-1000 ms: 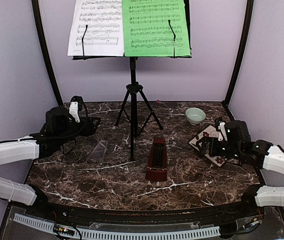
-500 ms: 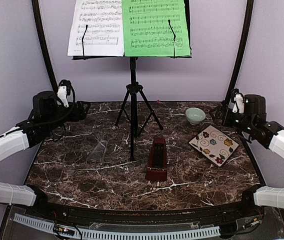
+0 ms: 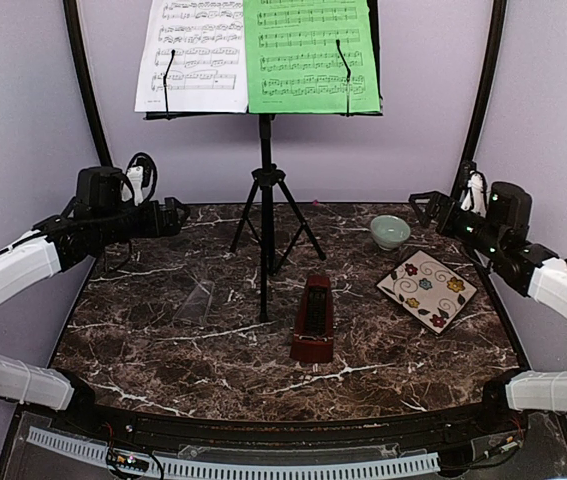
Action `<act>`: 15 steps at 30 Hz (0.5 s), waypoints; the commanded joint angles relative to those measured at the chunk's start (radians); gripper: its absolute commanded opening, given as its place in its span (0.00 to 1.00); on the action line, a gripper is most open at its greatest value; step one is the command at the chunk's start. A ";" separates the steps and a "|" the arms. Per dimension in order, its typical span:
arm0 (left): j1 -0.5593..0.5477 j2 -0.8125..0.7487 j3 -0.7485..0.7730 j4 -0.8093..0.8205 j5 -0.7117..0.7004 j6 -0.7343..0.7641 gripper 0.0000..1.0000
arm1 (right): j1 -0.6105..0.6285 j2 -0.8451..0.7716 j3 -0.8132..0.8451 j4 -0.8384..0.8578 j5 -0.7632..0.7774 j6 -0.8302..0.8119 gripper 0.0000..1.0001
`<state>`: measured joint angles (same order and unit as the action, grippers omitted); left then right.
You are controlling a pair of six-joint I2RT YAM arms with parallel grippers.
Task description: Set up the instrument practice props
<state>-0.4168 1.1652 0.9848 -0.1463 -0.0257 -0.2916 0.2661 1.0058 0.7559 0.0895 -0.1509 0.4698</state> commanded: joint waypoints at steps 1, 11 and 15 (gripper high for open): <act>0.006 -0.027 -0.062 -0.008 0.008 -0.094 0.99 | -0.004 -0.018 -0.079 0.104 -0.018 0.018 1.00; 0.008 0.033 -0.129 -0.014 -0.040 -0.212 0.99 | -0.004 -0.066 -0.240 0.163 0.006 0.020 1.00; 0.010 0.039 -0.156 0.032 -0.023 -0.218 0.99 | -0.004 -0.078 -0.258 0.151 0.023 0.011 1.00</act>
<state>-0.4141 1.2045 0.8600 -0.1562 -0.0502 -0.4805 0.2661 0.9531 0.5125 0.1814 -0.1532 0.4839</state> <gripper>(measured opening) 0.988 0.998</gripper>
